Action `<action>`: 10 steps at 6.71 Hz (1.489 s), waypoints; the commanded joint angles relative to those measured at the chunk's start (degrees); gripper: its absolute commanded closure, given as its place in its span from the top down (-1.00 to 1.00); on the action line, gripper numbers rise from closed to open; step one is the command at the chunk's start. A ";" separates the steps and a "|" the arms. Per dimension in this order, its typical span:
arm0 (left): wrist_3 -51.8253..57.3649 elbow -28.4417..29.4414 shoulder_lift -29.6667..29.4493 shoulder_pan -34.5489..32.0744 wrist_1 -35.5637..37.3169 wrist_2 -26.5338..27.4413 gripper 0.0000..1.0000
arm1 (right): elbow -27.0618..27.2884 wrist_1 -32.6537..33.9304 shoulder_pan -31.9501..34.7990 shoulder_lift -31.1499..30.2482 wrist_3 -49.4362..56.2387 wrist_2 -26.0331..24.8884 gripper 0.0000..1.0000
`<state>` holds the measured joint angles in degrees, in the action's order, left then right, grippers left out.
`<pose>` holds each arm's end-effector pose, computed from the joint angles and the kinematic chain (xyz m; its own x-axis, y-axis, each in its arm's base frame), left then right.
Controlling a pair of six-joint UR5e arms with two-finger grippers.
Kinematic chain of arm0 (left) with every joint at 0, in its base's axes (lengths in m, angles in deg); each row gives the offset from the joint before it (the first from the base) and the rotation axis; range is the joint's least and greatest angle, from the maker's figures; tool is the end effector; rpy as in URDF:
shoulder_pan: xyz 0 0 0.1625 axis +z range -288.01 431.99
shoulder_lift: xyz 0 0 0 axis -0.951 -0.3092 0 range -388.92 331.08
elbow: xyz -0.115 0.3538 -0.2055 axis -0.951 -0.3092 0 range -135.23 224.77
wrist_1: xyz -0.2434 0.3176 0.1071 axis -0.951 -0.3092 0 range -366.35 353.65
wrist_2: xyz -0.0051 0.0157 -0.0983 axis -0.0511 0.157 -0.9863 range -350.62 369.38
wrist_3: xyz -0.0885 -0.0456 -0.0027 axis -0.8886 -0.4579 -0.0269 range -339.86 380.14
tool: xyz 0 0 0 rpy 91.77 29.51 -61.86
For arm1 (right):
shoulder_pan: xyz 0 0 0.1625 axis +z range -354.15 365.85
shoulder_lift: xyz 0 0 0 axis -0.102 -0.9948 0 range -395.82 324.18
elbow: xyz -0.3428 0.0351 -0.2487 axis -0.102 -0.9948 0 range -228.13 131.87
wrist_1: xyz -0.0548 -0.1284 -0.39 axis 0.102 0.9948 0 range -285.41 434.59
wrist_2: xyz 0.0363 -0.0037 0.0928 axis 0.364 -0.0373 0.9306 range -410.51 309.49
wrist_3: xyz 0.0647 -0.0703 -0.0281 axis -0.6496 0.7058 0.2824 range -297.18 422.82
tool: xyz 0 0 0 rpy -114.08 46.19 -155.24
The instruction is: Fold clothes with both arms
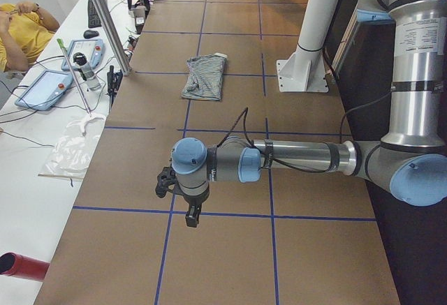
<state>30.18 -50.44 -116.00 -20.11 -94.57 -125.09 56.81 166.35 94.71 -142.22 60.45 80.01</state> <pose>-0.0807 -0.4680 0.6414 0.7088 0.1546 -0.6882 -0.0882 0.9875 0.1309 0.0613 -0.3687 0.6614 0.7608 0.0627 0.6459 -0.0115 0.9965 -0.0832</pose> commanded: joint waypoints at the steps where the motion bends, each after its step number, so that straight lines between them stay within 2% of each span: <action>1: 0.06 -0.42 -0.10 0.25 -0.28 -0.45 1.00 | 0.00 0.00 0.00 -0.03 0.00 0.00 1.00; 10: 0.15 -1.47 0.16 0.25 -1.07 0.35 1.00 | 0.09 -0.09 0.00 0.24 0.00 0.26 1.00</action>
<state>30.34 -51.91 -115.86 -19.86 -95.72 -124.77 56.90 166.26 94.71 -142.01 60.45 80.30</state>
